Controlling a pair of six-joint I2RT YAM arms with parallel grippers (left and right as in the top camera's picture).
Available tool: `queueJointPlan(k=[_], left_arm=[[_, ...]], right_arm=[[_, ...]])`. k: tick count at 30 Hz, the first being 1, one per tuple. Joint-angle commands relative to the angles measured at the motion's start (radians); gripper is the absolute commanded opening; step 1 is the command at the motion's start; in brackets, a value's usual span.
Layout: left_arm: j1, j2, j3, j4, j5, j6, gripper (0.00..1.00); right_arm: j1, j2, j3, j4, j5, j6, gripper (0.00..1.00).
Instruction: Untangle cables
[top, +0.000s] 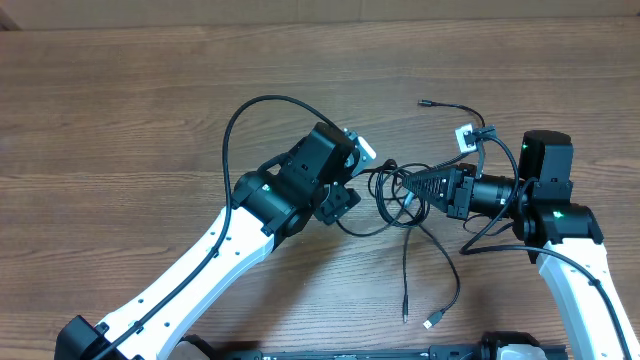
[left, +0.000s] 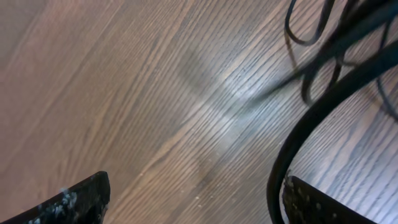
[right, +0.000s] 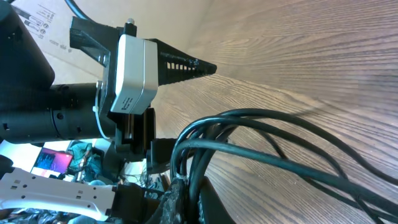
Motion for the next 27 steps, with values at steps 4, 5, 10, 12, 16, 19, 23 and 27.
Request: queueJointPlan(k=[4, 5, 10, 12, 16, 19, 23, 27], left_arm=[[0.002, -0.004, 0.011, 0.004, -0.021, 0.095, 0.92], [0.002, -0.004, 0.011, 0.004, -0.031, 0.136, 0.92], [0.002, -0.004, 0.011, 0.005, -0.136, 0.163, 0.96], [0.002, -0.004, 0.011, 0.005, -0.144, 0.162, 0.96], [0.002, -0.004, 0.011, 0.005, -0.137, 0.071, 0.98], [0.002, -0.004, 0.011, 0.01, -0.058, -0.105, 1.0], [0.002, -0.004, 0.011, 0.016, 0.141, -0.305, 0.99], [0.002, -0.004, 0.011, 0.035, 0.357, -0.375, 1.0]], right_arm=[[-0.003, -0.005, 0.005, 0.009, -0.024, -0.002, 0.04], [-0.003, -0.005, 0.005, 0.009, -0.024, -0.002, 0.04], [-0.003, -0.005, 0.005, 0.009, -0.024, -0.002, 0.04], [-0.003, -0.005, 0.005, 0.009, -0.024, -0.002, 0.04], [-0.003, -0.005, 0.005, 0.009, -0.023, -0.002, 0.04], [-0.003, -0.005, 0.005, 0.002, 0.011, -0.001, 0.04], [-0.003, -0.005, 0.005, -0.002, 0.056, 0.008, 0.04], [-0.003, -0.005, 0.005, -0.01, 0.164, 0.101, 0.04]])
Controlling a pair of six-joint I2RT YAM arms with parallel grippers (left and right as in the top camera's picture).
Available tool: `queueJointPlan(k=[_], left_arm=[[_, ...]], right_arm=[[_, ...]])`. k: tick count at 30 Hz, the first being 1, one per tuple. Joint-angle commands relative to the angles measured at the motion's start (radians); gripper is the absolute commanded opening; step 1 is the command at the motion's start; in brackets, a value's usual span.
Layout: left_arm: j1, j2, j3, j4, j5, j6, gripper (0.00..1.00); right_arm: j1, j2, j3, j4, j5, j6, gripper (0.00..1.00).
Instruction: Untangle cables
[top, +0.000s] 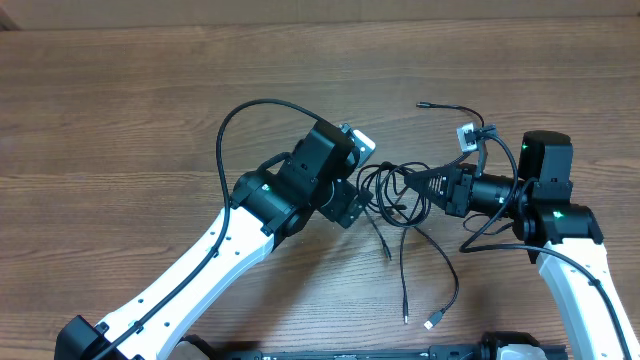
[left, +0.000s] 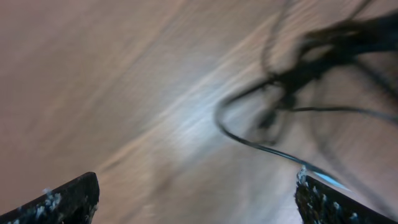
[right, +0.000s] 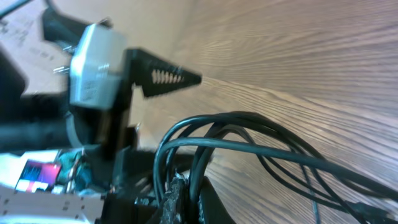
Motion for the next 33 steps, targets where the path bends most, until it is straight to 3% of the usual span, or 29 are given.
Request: queueJointPlan(k=[1, 7, 11, 17, 22, 27, 33], left_arm=[[0.002, -0.004, 0.011, 0.017, 0.26, -0.137, 1.0], [0.002, -0.004, 0.011, 0.028, 0.373, -0.263, 1.0], [0.004, -0.004, 0.011, 0.028, 0.453, -0.263, 1.0], [0.046, -0.008, 0.011, 0.025, 0.736, -0.232, 1.0], [0.131, -0.011, 0.011, 0.025, 0.882, -0.233, 1.0], [0.175, -0.011, 0.011, 0.039, 0.9, -0.299, 1.0], [0.113, -0.01, 0.011, 0.162, 0.883, -0.36, 1.0]], right_arm=[[-0.003, -0.005, 0.005, 0.0, 0.095, 0.081, 0.04], [-0.003, -0.005, 0.005, -0.007, 0.128, 0.099, 0.04], [-0.003, -0.005, 0.005, -0.021, 0.158, 0.099, 0.04], [-0.003, -0.005, 0.005, -0.022, 0.159, 0.095, 0.04], [-0.003, -0.005, 0.005, -0.023, 0.166, 0.095, 0.04], [-0.003, -0.005, 0.005, -0.021, 0.157, 0.096, 0.04], [-0.003, -0.005, 0.005, -0.007, 0.112, 0.099, 0.04]])
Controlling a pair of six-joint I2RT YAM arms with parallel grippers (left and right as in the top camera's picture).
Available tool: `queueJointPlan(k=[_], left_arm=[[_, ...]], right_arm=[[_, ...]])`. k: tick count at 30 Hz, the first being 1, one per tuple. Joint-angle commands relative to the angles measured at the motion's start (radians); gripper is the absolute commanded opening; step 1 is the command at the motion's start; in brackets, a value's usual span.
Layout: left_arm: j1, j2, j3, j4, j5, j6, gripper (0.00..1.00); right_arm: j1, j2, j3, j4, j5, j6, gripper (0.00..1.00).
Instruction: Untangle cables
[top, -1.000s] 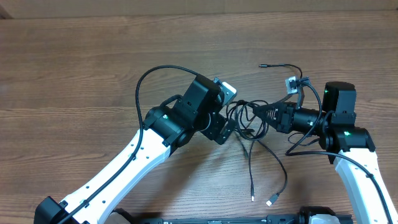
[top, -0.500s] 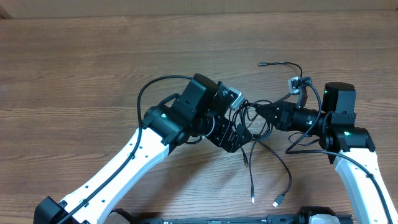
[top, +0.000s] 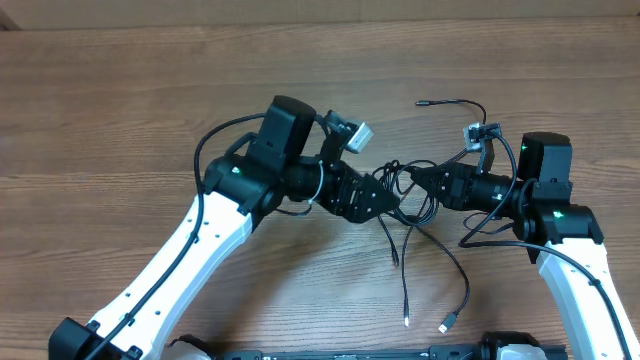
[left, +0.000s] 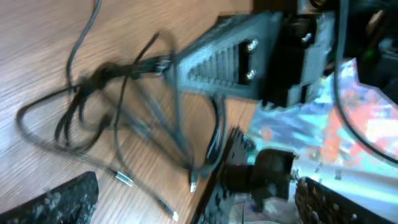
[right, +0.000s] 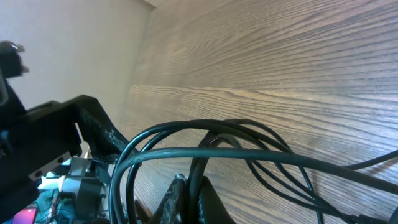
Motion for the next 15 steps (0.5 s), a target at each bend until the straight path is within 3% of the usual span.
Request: queueJointPlan(k=[1, 5, 12, 15], left_arm=[[-0.055, -0.01, 0.011, 0.055, -0.019, -0.067, 1.0], [-0.112, -0.01, 0.011, 0.055, -0.17, -0.141, 1.0], [-0.133, -0.01, 0.011, 0.053, -0.202, -0.144, 1.0], [-0.133, -0.01, 0.011, 0.054, -0.204, -0.144, 0.89]], right_arm=[[-0.003, -0.005, 0.005, 0.017, -0.055, 0.004, 0.04], [-0.003, -0.005, 0.005, 0.017, -0.06, 0.004, 0.04], [-0.003, -0.005, 0.005, 0.017, -0.072, 0.004, 0.04], [-0.003, -0.005, 0.005, 0.025, -0.1, 0.004, 0.04]])
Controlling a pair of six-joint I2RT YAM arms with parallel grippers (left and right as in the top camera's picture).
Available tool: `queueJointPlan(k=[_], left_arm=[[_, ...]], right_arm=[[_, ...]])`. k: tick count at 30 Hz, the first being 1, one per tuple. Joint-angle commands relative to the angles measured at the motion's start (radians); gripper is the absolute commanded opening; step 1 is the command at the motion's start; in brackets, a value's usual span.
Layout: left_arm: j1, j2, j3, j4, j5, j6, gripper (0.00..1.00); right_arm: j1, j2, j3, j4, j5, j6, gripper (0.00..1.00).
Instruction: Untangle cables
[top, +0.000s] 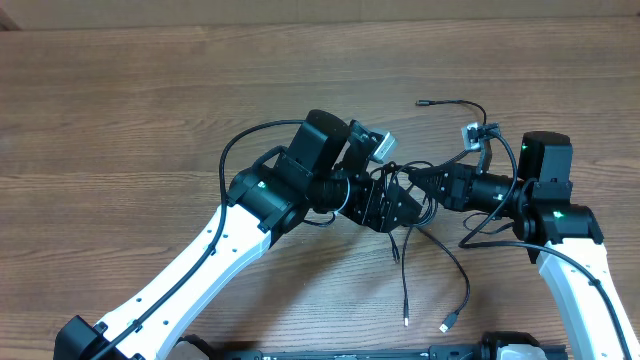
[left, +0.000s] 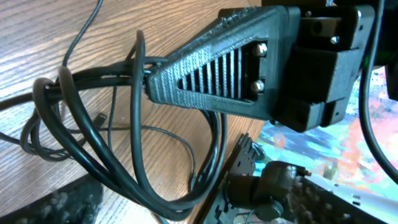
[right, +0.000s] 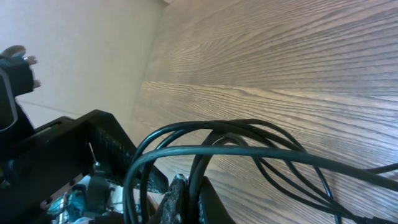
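Note:
A knot of black cables (top: 386, 173) hangs just above the wooden table between my two grippers. My right gripper (top: 413, 181) points left and is shut on several strands of it; in the right wrist view its fingers (right: 181, 198) pinch the strands while loops (right: 236, 127) arch over them. My left gripper (top: 397, 206) faces right against the knot and is open. In the left wrist view cable loops (left: 81, 149) sag between its spread fingertips (left: 59, 204), with the right gripper's ribbed finger (left: 211, 74) just beyond.
Loose cable ends trail from the knot: two plugs near the front edge (top: 405, 321) (top: 446, 325) and one behind the right arm (top: 421, 102). The left arm's own cable arcs over its forearm (top: 250, 140). Bare table (top: 120, 120) lies to the left and back.
My left gripper has moved right, from just left of the knot to hard against it, so the loops now lie between its open fingers. The right gripper kept its hold and place.
At first my left gripper pointed down at bare table left of the knot while the right held the strands. It stayed there, then was turned to face the right gripper. Now it is against the knot, open, and the trailing ends have shifted slightly.

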Motion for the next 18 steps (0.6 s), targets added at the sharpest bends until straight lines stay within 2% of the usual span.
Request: queueJointPlan(k=[1, 9, 12, 14, 15, 16, 18], left_arm=[[-0.002, -0.01, 0.011, 0.003, -0.025, -0.009, 0.86], [-0.002, -0.01, 0.011, 0.003, -0.039, -0.009, 0.67], [-0.002, -0.01, 0.011, 0.003, -0.04, -0.009, 0.51], [-0.002, -0.01, 0.011, 0.003, -0.046, -0.009, 0.32], [-0.002, -0.01, 0.011, 0.006, -0.046, -0.009, 0.19], [-0.002, -0.01, 0.011, 0.01, -0.046, -0.009, 0.15], [-0.002, -0.01, 0.011, 0.022, -0.046, -0.009, 0.13]], right_arm=[[-0.003, -0.005, 0.005, 0.02, -0.061, 0.003, 0.04], [-0.003, -0.005, 0.005, 0.034, -0.113, 0.004, 0.04], [-0.003, -0.005, 0.005, 0.034, -0.113, 0.003, 0.04], [-0.003, -0.005, 0.005, 0.034, -0.113, 0.003, 0.04], [-0.003, -0.005, 0.005, 0.034, -0.113, 0.003, 0.04], [-0.003, -0.005, 0.005, 0.034, -0.113, 0.003, 0.04], [-0.003, -0.005, 0.005, 0.034, -0.113, 0.004, 0.04]])
